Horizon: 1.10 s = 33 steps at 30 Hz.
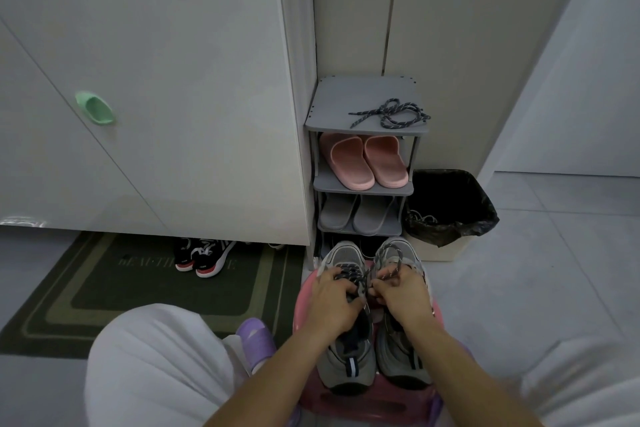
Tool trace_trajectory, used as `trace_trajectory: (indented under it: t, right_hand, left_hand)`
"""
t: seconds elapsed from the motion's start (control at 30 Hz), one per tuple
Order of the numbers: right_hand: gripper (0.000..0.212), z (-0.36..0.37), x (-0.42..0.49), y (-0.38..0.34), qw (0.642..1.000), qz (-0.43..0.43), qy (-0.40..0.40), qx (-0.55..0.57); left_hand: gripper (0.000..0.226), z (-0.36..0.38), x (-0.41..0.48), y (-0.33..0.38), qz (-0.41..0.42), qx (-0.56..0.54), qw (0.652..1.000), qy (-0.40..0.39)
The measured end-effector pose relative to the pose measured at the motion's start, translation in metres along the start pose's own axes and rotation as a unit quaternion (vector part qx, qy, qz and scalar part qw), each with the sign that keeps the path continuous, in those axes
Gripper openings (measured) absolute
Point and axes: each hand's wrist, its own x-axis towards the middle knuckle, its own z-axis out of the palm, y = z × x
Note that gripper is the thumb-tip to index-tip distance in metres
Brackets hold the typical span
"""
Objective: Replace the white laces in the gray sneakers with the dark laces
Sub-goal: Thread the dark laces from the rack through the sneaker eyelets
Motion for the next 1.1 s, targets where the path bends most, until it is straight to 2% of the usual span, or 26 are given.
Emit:
trace_trajectory:
  t: [0.23, 0.4, 0.6, 0.8, 0.87, 0.97, 1.1]
  right_hand:
    - [0.02, 0.002, -0.007, -0.003, 0.999, -0.029, 0.011, -0.041]
    - [0.016, 0.003, -0.014, -0.005, 0.998, -0.016, 0.014, -0.06]
    - [0.023, 0.002, -0.022, -0.003, 0.975, -0.036, -0.037, -0.214]
    - [0.022, 0.004, -0.023, -0.004, 0.97, -0.031, -0.017, -0.239]
    - [0.024, 0.003, -0.022, -0.004, 0.969, -0.031, -0.015, -0.244]
    - [0.024, 0.003, -0.022, -0.003, 0.97, -0.034, -0.012, -0.24]
    - [0.023, 0.002, -0.024, -0.003, 0.974, -0.036, -0.011, -0.225]
  left_hand:
    - [0.03, -0.002, -0.001, 0.001, 0.021, -0.005, 1.0, -0.018]
    - [0.022, -0.002, 0.002, 0.0, 0.032, 0.012, 0.999, 0.025]
    - [0.008, -0.007, 0.007, 0.002, 0.039, 0.02, 0.998, 0.038]
    - [0.011, -0.014, 0.006, -0.006, 0.018, -0.01, 0.997, 0.069]
    - [0.015, -0.017, 0.005, -0.009, 0.012, -0.047, 0.996, 0.071]
    - [0.034, -0.023, 0.001, -0.016, -0.046, -0.148, 0.984, 0.091]
    - [0.017, -0.037, -0.011, -0.039, -0.134, -0.239, 0.954, 0.118]
